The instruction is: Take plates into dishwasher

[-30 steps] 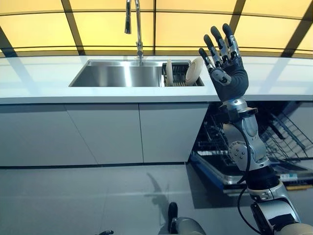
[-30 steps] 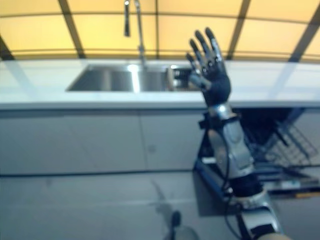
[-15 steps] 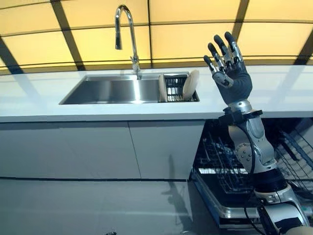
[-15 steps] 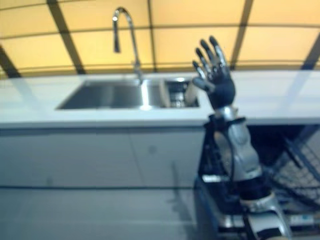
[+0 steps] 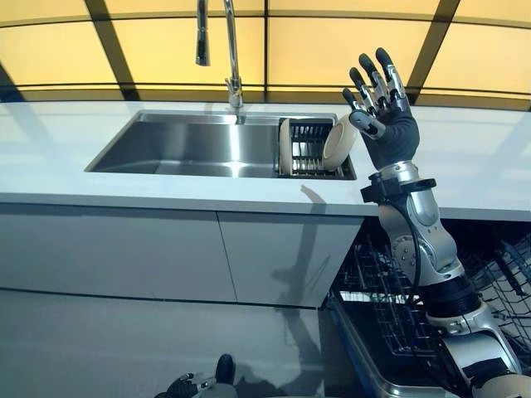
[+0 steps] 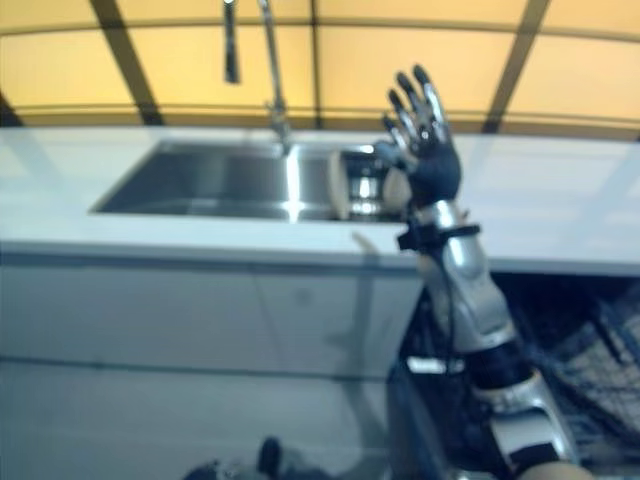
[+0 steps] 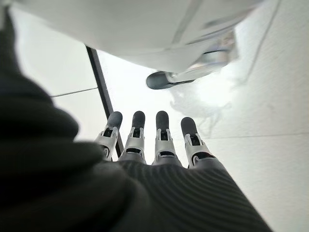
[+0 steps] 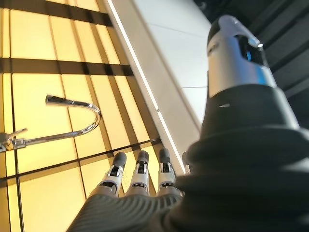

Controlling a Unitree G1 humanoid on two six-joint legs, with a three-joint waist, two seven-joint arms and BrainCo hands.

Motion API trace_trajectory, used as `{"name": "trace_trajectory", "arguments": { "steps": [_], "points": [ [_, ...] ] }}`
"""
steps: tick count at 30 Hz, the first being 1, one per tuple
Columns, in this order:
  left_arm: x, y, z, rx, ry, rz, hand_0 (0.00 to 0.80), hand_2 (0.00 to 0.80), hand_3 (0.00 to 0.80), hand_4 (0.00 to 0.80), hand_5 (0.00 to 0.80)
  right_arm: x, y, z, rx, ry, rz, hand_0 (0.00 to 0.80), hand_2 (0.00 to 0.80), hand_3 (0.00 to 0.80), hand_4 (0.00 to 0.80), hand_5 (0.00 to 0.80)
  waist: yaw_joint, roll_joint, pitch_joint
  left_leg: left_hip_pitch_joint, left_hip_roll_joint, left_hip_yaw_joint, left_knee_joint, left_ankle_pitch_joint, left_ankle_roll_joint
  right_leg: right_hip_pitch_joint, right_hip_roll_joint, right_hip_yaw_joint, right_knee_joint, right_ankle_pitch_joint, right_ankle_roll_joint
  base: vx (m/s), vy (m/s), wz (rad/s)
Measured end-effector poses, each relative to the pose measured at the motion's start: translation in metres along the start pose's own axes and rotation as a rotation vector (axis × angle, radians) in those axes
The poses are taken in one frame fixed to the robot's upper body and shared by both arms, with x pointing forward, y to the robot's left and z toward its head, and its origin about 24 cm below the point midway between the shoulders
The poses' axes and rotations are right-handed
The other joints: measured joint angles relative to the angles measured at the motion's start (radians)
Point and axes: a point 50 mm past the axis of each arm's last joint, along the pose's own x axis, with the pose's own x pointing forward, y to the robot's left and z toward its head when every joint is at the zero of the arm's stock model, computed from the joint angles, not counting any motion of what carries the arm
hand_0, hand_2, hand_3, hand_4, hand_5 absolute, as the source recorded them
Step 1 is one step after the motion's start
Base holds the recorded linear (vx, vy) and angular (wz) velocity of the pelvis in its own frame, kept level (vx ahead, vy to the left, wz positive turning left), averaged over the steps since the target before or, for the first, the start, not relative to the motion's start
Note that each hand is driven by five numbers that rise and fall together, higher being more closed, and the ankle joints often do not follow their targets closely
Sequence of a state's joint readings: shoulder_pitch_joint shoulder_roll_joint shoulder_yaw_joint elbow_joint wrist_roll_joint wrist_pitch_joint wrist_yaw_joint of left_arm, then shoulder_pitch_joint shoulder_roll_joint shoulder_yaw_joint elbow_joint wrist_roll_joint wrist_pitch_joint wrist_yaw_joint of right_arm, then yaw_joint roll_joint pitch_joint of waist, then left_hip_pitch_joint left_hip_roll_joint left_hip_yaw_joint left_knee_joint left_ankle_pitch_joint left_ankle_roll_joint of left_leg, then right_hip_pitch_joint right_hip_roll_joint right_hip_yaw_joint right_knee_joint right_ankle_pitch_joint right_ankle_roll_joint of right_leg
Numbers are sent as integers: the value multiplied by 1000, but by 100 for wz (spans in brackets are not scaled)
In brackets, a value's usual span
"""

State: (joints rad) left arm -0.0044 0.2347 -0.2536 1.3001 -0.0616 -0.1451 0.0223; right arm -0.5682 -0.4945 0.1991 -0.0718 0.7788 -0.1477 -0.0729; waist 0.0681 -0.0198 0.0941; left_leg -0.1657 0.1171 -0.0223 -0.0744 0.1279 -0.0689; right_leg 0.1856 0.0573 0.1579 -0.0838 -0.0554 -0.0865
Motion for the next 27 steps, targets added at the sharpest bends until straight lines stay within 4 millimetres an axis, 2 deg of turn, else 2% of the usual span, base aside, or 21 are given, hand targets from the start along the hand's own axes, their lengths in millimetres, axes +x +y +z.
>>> {"name": "trace_trajectory", "arguments": {
  "steps": [2, 3, 4, 5, 6, 7, 8, 9, 11, 12, 14, 16, 17, 18, 19, 20, 22, 23, 24, 25, 27],
  "points": [
    [0, -1, 1, -1, 1, -2, 0, 0, 0, 0, 0, -1, -6, 0, -22, 11, 0, 0, 0, 0, 0, 0, -1, 10, -6, 1, -3, 4, 19, -3, 7, 34, -45, 16, 23, -71, 43, 406, 443, -49],
    [0, -3, 1, 1, 3, -8, 0, 0, 0, 0, 0, -4, -10, 2, -31, 13, -3, 0, 0, 0, 0, 0, -1, 18, -15, 17, -8, 12, 30, 13, -1, 43, -68, 14, 56, -108, 81, 360, 408, -60],
    [1, -2, 2, 8, 2, -8, 0, 0, 0, 0, 0, -10, -14, -1, -23, 24, -22, 0, 0, 0, 0, 0, 9, -5, -15, 44, -31, 57, 31, 57, -11, 34, -102, -9, 130, -153, 101, 345, 392, -55],
    [1, 0, 3, 27, 3, -7, 0, 0, 0, 0, 0, -19, -16, -7, -15, 56, -40, 0, 0, 0, 0, 0, 5, -26, -19, 74, -59, 87, 22, 39, 22, -1, -137, -72, 240, -172, 104, 239, 269, -42],
    [1, 0, 4, 41, 6, -11, 0, 0, 0, 0, 0, -25, -18, -10, -10, 69, -51, 0, 0, 0, 0, 0, 1, -29, -22, 89, -71, 98, 17, 35, 34, -30, -159, -119, 330, -182, 101, 210, 245, -22],
    [2, 1, 7, 55, 2, -12, 0, 0, 0, 0, 0, -30, -20, -11, -4, 77, -62, 0, 0, 0, 0, 0, 1, -31, -23, 105, -91, 103, 21, 12, 53, -64, -195, -147, 440, -181, 102, 256, 313, -16],
    [3, 3, 13, 65, -11, -7, 0, 0, 0, 0, 0, -31, -22, -9, -5, 69, -65, 0, 0, 0, 0, 0, -1, -35, -26, 107, -123, 92, 43, -27, 76, -101, -256, -145, 556, -169, 129, 358, 436, -17],
    [5, 6, 21, 77, -27, -2, 0, 0, 0, 0, 0, -31, -25, -5, -9, 52, -77, 0, 0, 0, 0, 0, -3, -44, -28, 105, -148, 100, 56, -47, 95, -123, -307, -137, 633, -151, 153, 333, 433, -8],
    [7, 10, 35, 92, -54, 7, 0, 0, 0, 0, 0, -31, -34, 3, -19, 23, -112, 0, 0, 0, 0, 0, -2, -44, -28, 117, -174, 103, 71, -80, 128, -147, -346, -135, 689, -44, 177, 255, 359, -7],
    [8, 11, 39, 108, -63, 8, 0, 0, 0, 0, 0, -31, -35, 4, -20, 19, -117, 0, 0, 0, 0, 0, -2, -45, -28, 129, -179, 100, 70, -91, 138, -166, -354, -142, 723, 3, 182, 210, 284, -12],
    [8, 11, 42, 115, -70, 8, 0, 0, 0, 0, 0, -31, -35, 3, -21, 25, -119, 0, 0, 0, 0, 0, -1, -34, -22, 156, -172, 94, 68, -108, 158, -215, -335, -151, 775, -1, 178, 154, 147, -21],
    [7, 8, 36, 111, -53, 2, 0, 0, 0, 0, 0, -32, -37, 1, -22, 34, -129, 0, 0, 0, 0, 0, -5, -30, -19, 184, -168, 88, 66, -110, 159, -237, -332, -188, 726, -15, 162, 170, 37, -19],
    [8, 8, 38, 111, -57, 3, 0, 0, 0, 0, 0, -32, -38, 0, -25, 37, -135, 0, 0, 0, 0, 0, -14, -27, -20, 192, -165, 85, 67, -125, 178, -255, -322, -200, 707, -19, 164, 218, 4, -14],
    [7, 7, 34, 109, -50, 4, 0, 0, 0, 0, 0, -30, -38, 0, -25, 37, -139, 0, 0, 0, 0, 0, -23, -17, -18, 204, -150, 94, 59, -137, 158, -264, -320, -234, 652, -37, 175, 180, -40, -29],
    [6, 8, 28, 106, -30, 6, 0, 0, 0, 0, 0, -29, -38, -2, -24, 41, -141, 0, 0, 0, 0, 0, -23, -13, -14, 220, -137, 111, 51, -136, 145, -267, -313, -266, 524, -37, 180, 177, -54, -39],
    [6, 8, 24, 105, -18, 7, 0, 0, 0, 0, 0, -28, -37, -2, -24, 42, -140, 0, 0, 0, 0, 0, -25, -12, -12, 227, -132, 118, 45, -141, 143, -272, -309, -277, 463, -31, 187, 182, -73, -46],
    [3, 10, 12, 103, 14, 11, 0, 0, 0, 0, 0, -28, -36, -2, -41, 42, -154, 0, 0, 0, 0, 0, -30, -28, -17, 253, -127, 130, 1, -126, 118, -285, -293, -296, 267, 13, 235, 159, -71, -21],
    [3, 12, 8, 108, 24, 13, 0, 0, 0, 0, 0, -28, -37, -3, -44, 42, -164, 0, 0, 0, 0, 0, -31, -41, -20, 260, -128, 130, -12, -122, 105, -283, -286, -307, 194, 47, 243, 133, -44, 0],
    [2, 14, 4, 114, 34, 18, 0, 0, 0, 0, 0, -28, -37, -3, -54, 41, -174, 0, 0, 0, 0, 0, -31, -60, -23, 261, -132, 128, -14, -124, 91, -278, -279, -308, 137, 84, 246, 109, -55, 9],
    [0, 17, 0, 113, 45, 25, 0, 0, 0, 0, 0, -28, -37, -4, -58, 40, -189, 0, 0, 0, 0, 0, -35, -87, -27, 264, -144, 119, -16, -126, 70, -273, -275, -297, 109, 154, 221, 102, -78, 25],
    [-1, 11, -5, 88, 40, 13, 0, 0, 0, 0, 0, -29, -37, -4, -101, 40, -213, 0, 0, 0, 0, 0, -54, -61, -27, 275, -110, 100, -15, -129, 44, -242, -231, -309, 90, 148, 202, 82, -109, 16]
  ]
}}
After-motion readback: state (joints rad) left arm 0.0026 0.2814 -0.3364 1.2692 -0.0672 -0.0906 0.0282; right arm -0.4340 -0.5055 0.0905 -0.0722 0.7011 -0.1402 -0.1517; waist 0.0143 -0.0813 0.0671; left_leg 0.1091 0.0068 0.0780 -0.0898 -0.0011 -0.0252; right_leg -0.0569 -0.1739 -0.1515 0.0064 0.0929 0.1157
